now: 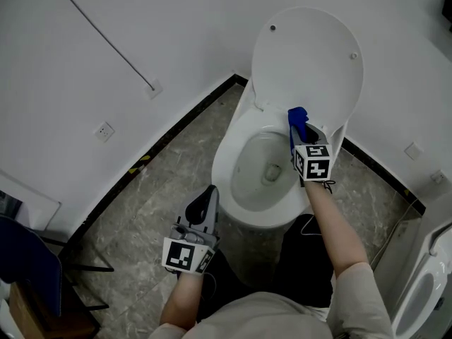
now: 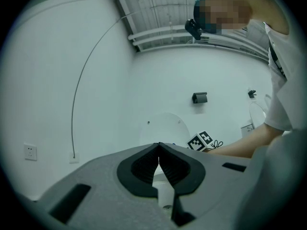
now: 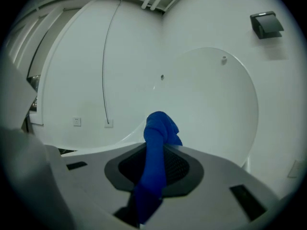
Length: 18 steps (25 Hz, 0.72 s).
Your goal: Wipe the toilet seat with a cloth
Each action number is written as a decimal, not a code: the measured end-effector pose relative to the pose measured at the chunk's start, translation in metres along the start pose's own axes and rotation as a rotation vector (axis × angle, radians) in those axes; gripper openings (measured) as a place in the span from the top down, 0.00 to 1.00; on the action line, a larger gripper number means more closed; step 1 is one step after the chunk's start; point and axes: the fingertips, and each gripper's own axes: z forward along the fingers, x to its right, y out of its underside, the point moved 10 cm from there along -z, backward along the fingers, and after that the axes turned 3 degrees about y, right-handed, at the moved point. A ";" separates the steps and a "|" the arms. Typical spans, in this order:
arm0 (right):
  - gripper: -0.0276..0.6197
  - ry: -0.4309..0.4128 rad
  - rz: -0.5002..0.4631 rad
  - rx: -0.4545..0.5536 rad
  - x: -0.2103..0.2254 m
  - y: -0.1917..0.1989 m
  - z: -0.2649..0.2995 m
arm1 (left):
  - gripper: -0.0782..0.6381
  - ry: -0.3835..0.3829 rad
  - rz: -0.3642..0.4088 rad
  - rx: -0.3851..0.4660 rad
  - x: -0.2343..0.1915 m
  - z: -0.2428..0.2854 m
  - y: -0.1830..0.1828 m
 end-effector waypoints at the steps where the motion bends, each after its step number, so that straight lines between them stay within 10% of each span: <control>1: 0.86 0.005 -0.004 -0.016 0.000 0.001 0.007 | 0.88 -0.004 0.002 -0.001 0.001 -0.001 0.000; 18: 0.85 0.060 -0.080 -0.237 -0.002 0.012 0.078 | 0.88 -0.015 0.048 -0.024 0.003 -0.011 -0.001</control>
